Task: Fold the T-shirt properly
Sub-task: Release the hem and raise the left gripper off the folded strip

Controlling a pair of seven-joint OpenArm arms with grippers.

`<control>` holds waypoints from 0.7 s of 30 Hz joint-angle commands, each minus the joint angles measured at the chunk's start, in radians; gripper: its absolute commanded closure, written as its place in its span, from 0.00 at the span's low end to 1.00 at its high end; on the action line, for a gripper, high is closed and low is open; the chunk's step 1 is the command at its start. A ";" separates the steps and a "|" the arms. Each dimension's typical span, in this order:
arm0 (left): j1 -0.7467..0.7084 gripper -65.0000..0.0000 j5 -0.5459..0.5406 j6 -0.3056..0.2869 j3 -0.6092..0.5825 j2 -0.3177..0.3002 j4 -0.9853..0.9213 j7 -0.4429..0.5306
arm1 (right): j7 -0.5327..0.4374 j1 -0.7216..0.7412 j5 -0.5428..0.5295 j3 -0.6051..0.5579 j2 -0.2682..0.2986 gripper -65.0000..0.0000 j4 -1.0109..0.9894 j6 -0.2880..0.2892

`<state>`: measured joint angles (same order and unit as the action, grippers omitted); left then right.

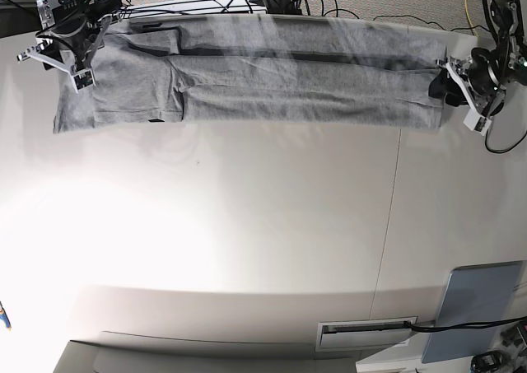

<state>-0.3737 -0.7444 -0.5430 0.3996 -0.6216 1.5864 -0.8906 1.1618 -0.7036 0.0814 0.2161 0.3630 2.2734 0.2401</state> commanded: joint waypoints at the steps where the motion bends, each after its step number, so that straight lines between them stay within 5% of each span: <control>1: 0.002 0.50 -0.011 0.009 0.011 -0.024 0.014 0.008 | -0.024 -0.005 0.017 0.008 0.012 0.64 0.017 -0.001; 12: 0.002 0.48 -0.050 0.053 0.011 -0.010 -0.115 0.021 | -0.147 -0.005 0.017 0.008 0.014 0.64 0.017 -0.028; 18: 0.003 0.48 -0.240 -0.036 0.011 -0.010 -0.179 -0.068 | -0.185 0.003 0.017 0.008 0.014 0.64 0.017 -0.028; 21: 0.002 0.57 -0.307 -0.061 0.011 -0.010 -0.181 -0.121 | -0.194 0.009 0.017 0.008 0.014 0.64 0.017 -0.028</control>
<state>-0.3679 -1.0500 -0.6052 0.4076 -0.6151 1.3991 -0.9920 0.9867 -0.6922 0.0822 0.2161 0.3656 2.2734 0.2203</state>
